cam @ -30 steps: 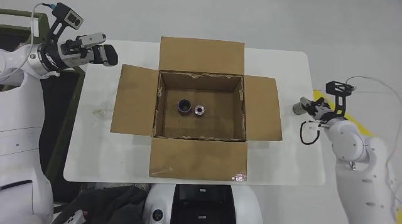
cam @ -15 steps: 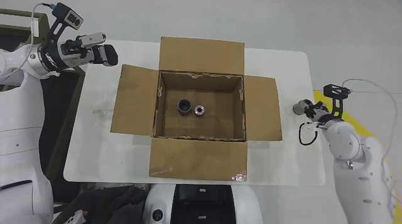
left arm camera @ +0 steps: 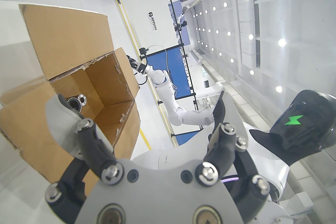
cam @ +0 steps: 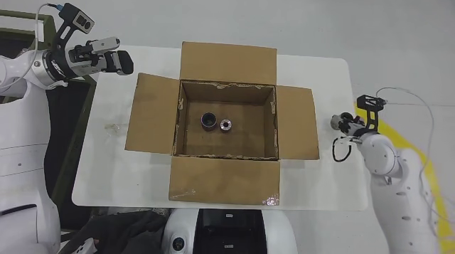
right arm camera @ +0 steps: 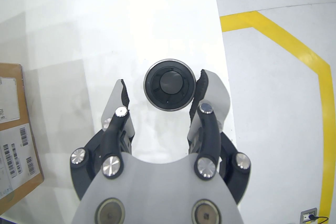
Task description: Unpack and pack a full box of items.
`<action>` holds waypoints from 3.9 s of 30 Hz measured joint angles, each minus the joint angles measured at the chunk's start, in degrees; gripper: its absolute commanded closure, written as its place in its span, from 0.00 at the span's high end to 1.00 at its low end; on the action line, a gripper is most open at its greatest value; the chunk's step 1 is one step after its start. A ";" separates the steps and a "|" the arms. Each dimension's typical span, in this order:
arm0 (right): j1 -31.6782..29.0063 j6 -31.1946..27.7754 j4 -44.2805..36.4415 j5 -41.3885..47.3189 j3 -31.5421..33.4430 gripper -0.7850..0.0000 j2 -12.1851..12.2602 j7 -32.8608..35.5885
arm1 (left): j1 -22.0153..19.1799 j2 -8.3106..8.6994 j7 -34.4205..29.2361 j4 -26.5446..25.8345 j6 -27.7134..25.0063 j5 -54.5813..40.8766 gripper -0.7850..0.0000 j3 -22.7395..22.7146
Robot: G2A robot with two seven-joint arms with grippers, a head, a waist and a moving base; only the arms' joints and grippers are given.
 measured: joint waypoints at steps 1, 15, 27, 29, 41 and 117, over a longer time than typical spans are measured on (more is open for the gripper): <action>0.23 0.11 0.30 -0.05 -0.21 0.72 -0.01 -0.04 | 0.00 0.00 0.00 0.00 0.00 0.00 1.00 0.00; 2.89 1.79 3.84 -1.18 -2.22 0.27 -0.04 0.09 | 0.00 0.00 0.00 0.00 0.00 0.00 1.00 0.00; -0.72 2.30 -1.92 -0.57 -1.25 0.00 0.16 -0.75 | 0.00 0.00 0.00 0.00 0.00 0.00 1.00 0.00; -1.68 2.37 -3.58 -0.59 -0.92 0.00 0.22 -0.86 | 0.00 0.00 0.00 0.00 0.00 0.00 1.00 0.00; -7.55 2.97 -15.96 -1.19 0.90 0.00 0.45 -1.98 | 0.00 0.00 0.00 0.00 0.00 0.00 1.00 0.00; 13.15 -6.80 -20.07 -9.21 -35.75 0.00 -2.98 12.02 | 0.00 0.00 0.00 0.00 0.00 0.00 1.00 0.00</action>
